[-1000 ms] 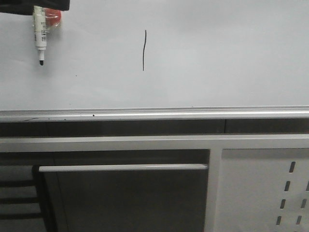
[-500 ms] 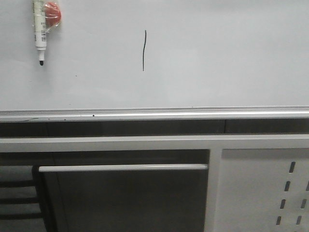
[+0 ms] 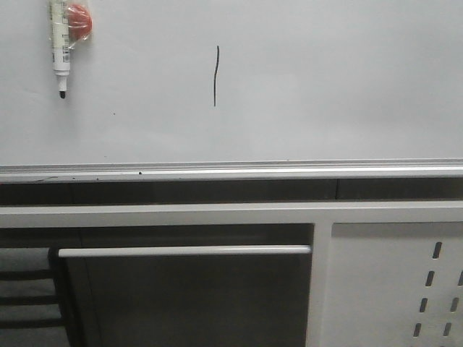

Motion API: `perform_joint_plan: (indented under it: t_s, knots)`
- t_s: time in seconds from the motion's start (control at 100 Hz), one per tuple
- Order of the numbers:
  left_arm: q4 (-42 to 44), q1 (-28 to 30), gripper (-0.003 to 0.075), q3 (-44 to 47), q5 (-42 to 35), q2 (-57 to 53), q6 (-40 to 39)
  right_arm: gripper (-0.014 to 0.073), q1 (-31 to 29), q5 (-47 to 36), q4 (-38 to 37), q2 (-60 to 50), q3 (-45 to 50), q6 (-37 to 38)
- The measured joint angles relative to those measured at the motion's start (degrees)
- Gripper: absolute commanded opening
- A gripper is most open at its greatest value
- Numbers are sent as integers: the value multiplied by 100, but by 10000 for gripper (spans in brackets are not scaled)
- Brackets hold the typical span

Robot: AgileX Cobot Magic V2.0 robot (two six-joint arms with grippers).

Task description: Write number 1 on whiteboard

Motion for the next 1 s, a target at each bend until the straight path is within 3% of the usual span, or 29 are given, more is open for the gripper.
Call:
perform_joint_plan:
  t_s: [0.28, 1.0]
  knots:
    - [-461, 0, -20, 1241, -191, -1500, 0, -64, -7, -234, 285, -2028, 1731, 0]
    - [-689, 0, -20, 1419, -264, -1802, 0, -64, -14, -234, 337, -2094, 1971, 10]
